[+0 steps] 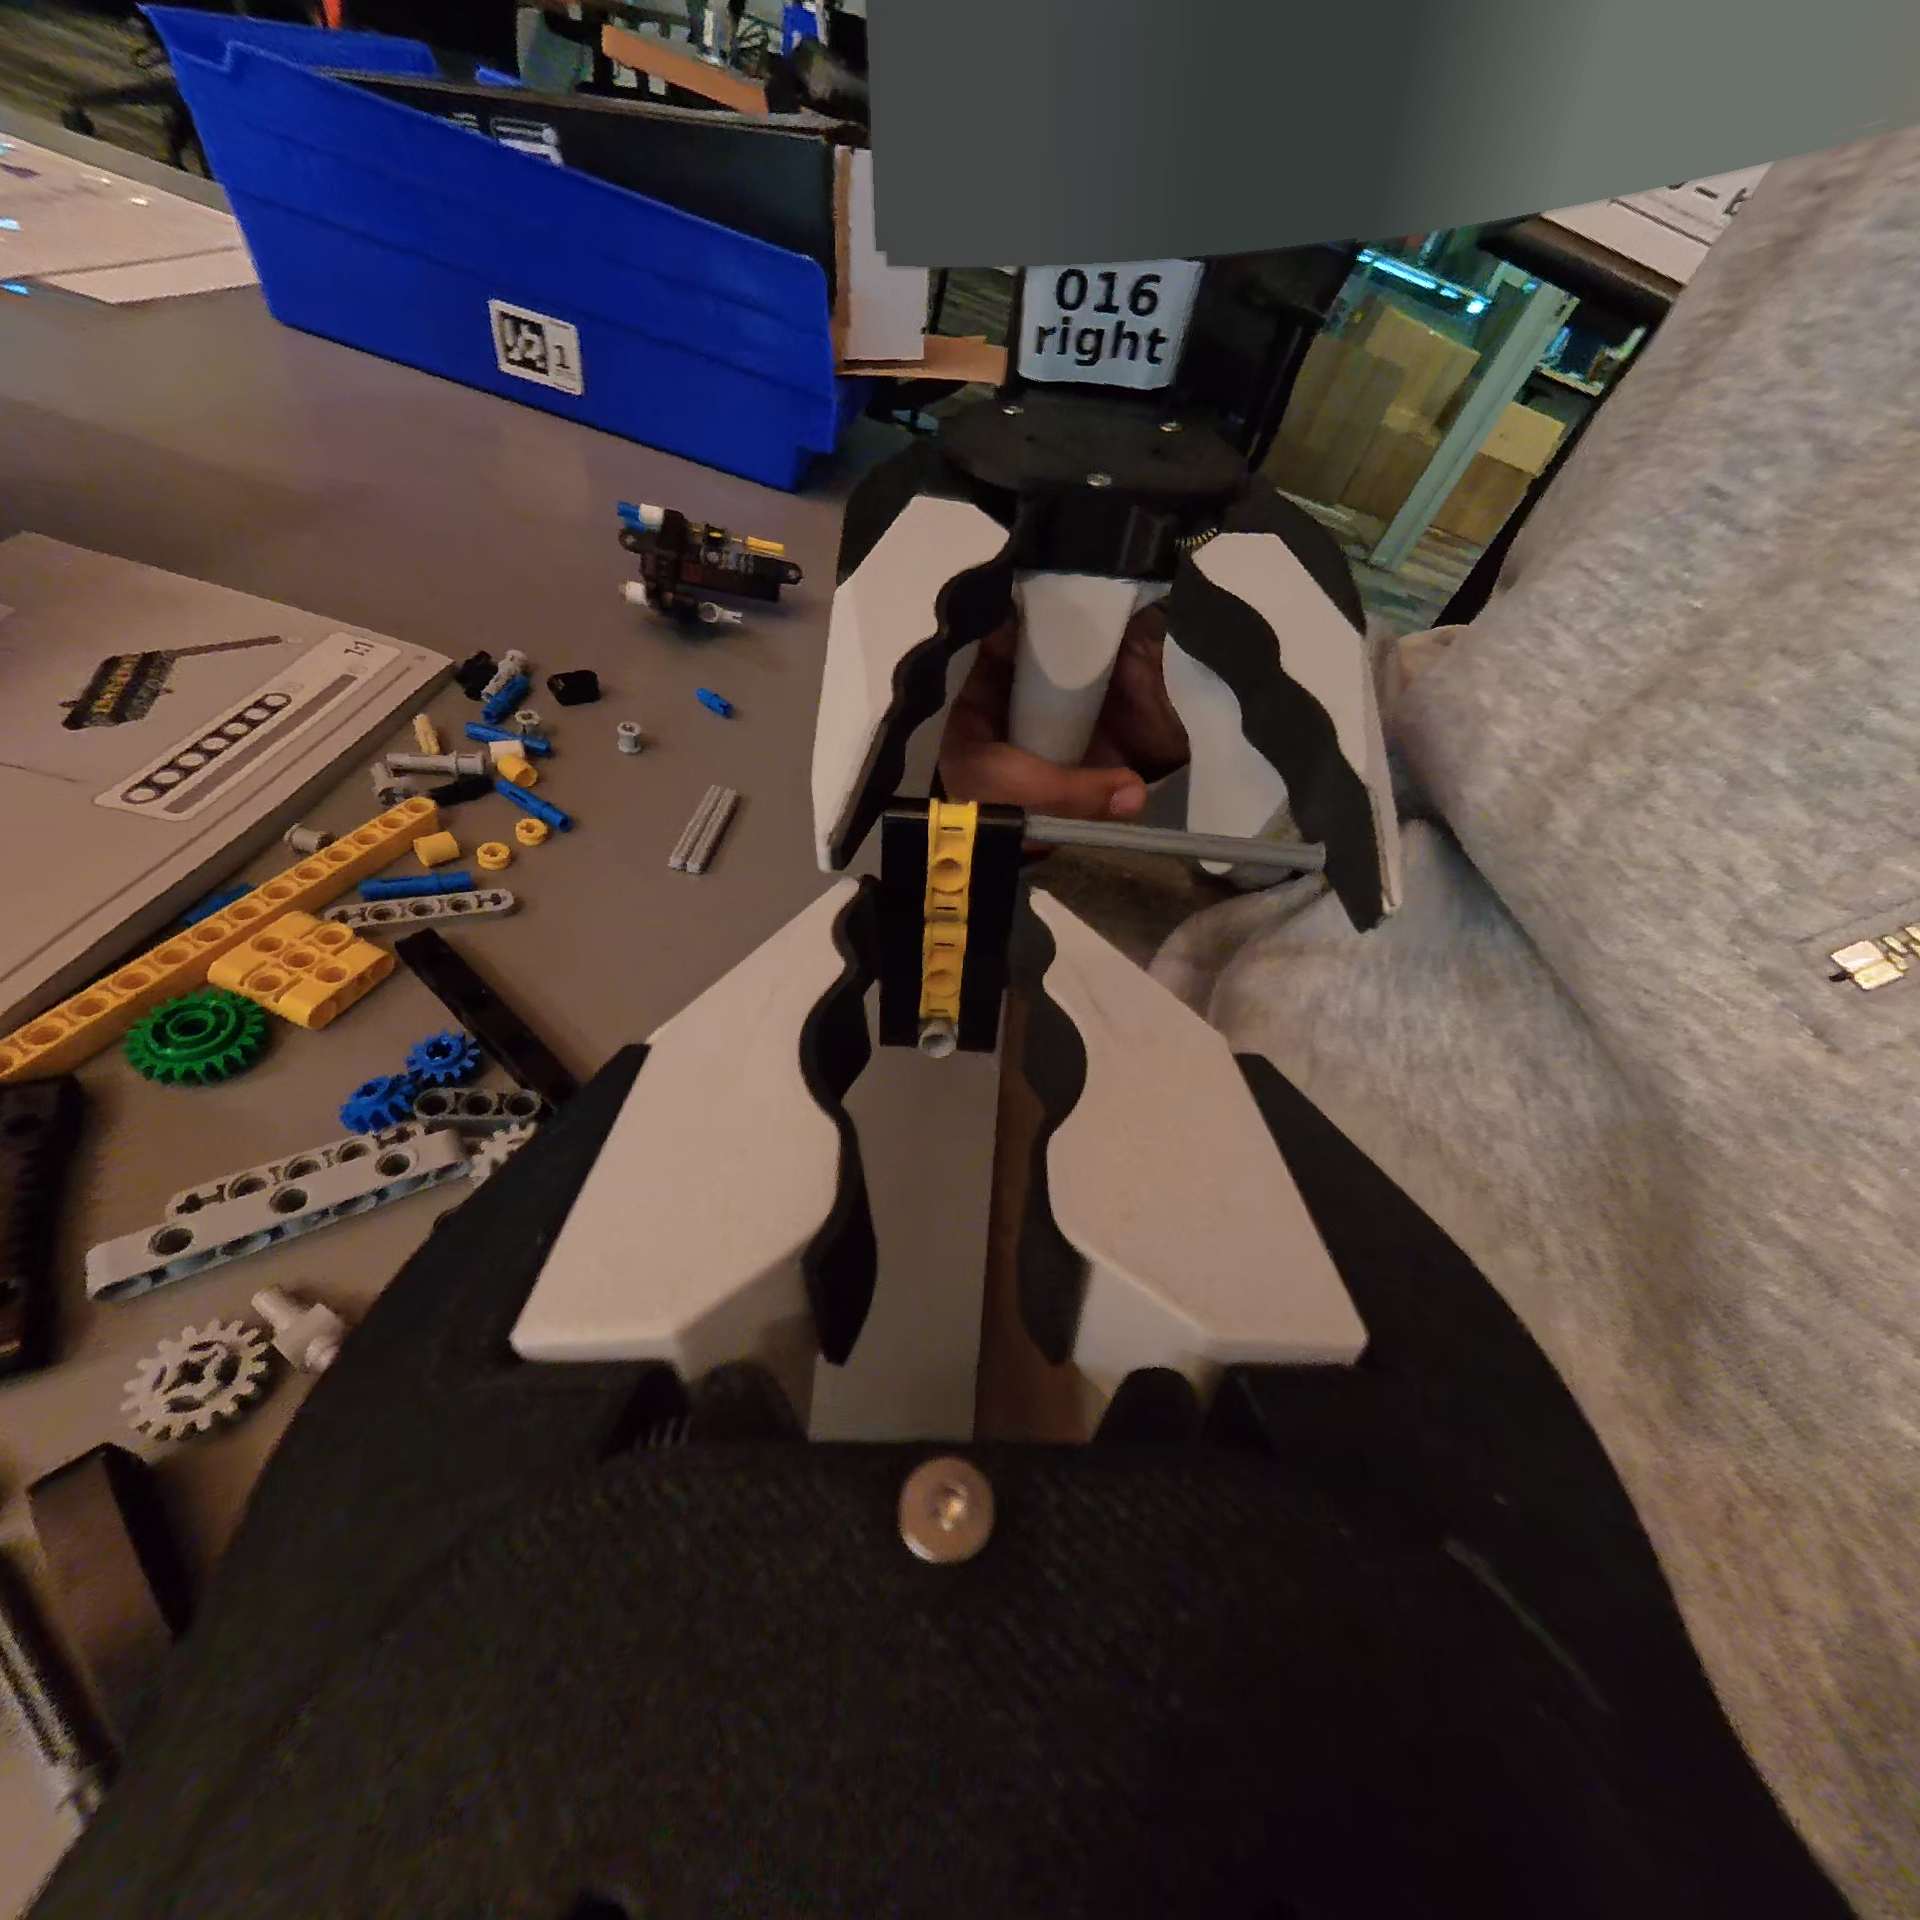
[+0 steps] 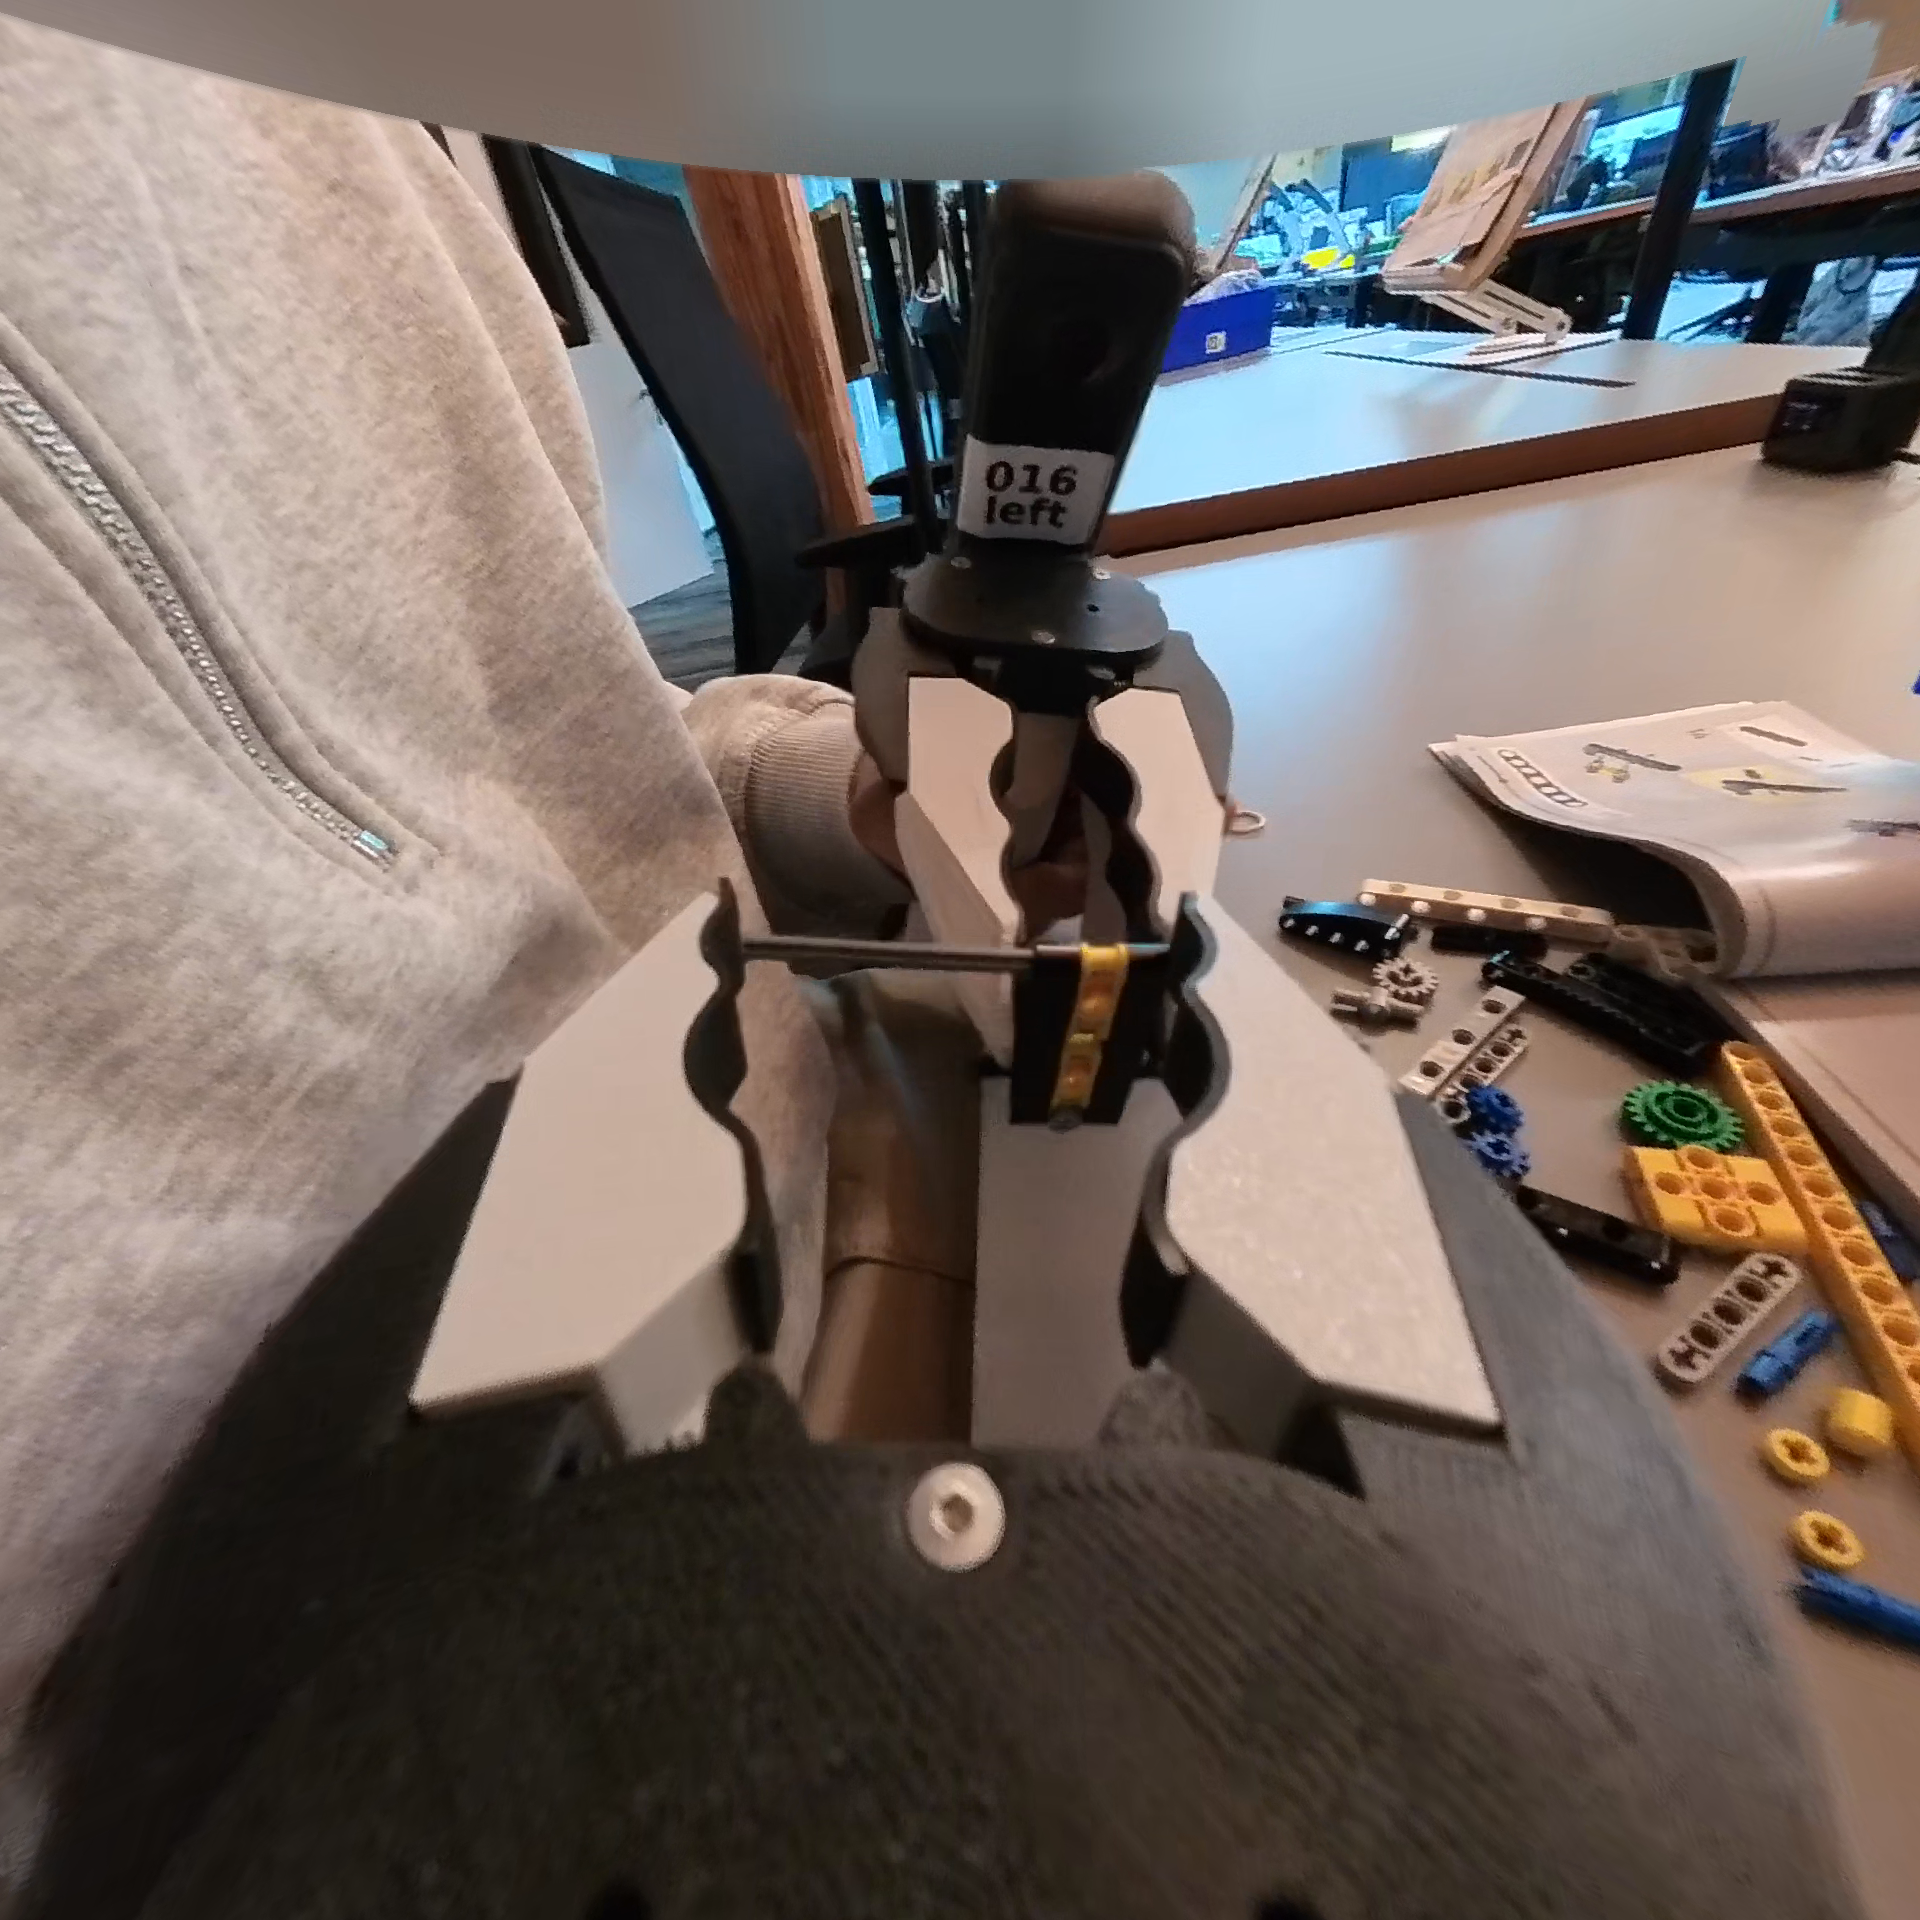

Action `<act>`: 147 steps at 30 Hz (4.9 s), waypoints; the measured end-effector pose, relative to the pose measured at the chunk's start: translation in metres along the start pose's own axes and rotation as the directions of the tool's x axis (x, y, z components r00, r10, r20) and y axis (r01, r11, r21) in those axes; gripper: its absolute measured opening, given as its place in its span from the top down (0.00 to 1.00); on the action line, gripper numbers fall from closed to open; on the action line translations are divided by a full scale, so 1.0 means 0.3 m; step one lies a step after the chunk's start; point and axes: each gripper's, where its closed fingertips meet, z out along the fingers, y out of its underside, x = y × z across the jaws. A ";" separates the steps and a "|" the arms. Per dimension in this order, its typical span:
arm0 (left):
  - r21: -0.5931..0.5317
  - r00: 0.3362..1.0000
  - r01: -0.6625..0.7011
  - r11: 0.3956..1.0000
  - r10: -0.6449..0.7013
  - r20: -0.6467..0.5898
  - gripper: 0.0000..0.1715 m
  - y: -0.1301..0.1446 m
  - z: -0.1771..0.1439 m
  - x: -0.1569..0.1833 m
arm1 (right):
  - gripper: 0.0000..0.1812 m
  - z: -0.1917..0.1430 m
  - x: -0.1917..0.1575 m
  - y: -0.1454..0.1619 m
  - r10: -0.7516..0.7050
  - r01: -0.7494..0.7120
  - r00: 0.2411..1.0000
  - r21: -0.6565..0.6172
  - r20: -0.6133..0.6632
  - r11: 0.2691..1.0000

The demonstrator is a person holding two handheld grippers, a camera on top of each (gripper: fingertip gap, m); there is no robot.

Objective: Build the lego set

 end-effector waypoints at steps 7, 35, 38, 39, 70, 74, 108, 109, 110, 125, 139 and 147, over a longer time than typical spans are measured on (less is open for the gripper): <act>-0.002 1.000 -0.006 1.000 0.006 0.025 0.88 -0.005 -0.005 -0.010 | 0.55 -0.001 0.010 -0.006 0.025 -0.025 1.000 0.013 -0.006 1.000; 0.088 0.989 -0.141 0.986 0.136 0.059 0.87 -0.055 -0.009 0.012 | 0.57 -0.022 0.025 -0.059 -0.047 0.053 0.997 0.096 -0.062 0.994; 0.096 0.981 -0.177 0.979 0.168 0.094 0.87 -0.065 -0.018 0.004 | 0.63 -0.025 0.017 -0.068 -0.097 0.104 0.992 0.097 -0.076 0.990; 0.099 0.979 -0.187 0.977 0.176 0.106 0.87 -0.068 -0.021 0.001 | 0.64 -0.027 0.017 -0.071 -0.112 0.120 0.990 0.098 -0.088 0.988; 0.132 0.959 -0.247 0.960 0.223 0.174 0.87 -0.095 -0.035 -0.008 | 0.66 -0.036 0.020 -0.087 -0.105 0.116 0.990 0.116 -0.097 0.986; 0.124 0.959 -0.245 0.962 0.222 0.175 0.87 -0.091 -0.033 -0.009 | 0.65 -0.035 0.021 -0.082 -0.108 0.118 0.989 0.108 -0.099 0.987; 0.023 0.933 -0.323 0.946 0.314 0.178 0.87 -0.044 -0.001 0.006 | 0.89 -0.045 0.060 -0.048 -0.132 0.140 0.977 0.037 -0.169 0.990; 0.020 0.929 -0.322 0.947 0.312 0.199 0.87 -0.046 0.009 0.005 | 0.89 -0.044 0.059 -0.043 -0.123 0.130 0.979 0.034 -0.160 0.991; 0.020 0.922 -0.334 0.942 0.322 0.217 0.87 -0.048 0.012 0.003 | 0.89 -0.044 0.059 -0.042 -0.117 0.124 0.981 0.036 -0.156 0.992; 0.123 0.984 -0.170 0.978 0.162 0.072 0.87 -0.067 -0.019 0.016 | 0.74 -0.089 0.042 -0.090 -0.043 0.051 0.997 0.150 -0.057 0.987; 0.141 0.990 -0.136 0.981 0.138 0.000 0.87 -0.067 -0.015 0.045 | 0.76 -0.062 0.043 -0.027 -0.034 0.036 0.999 0.040 -0.030 0.999; 0.278 0.997 -0.036 0.960 0.052 -0.049 0.87 -0.129 -0.053 0.043 | 0.73 -0.047 0.045 -0.015 0.027 -0.027 1.000 0.029 0.001 0.999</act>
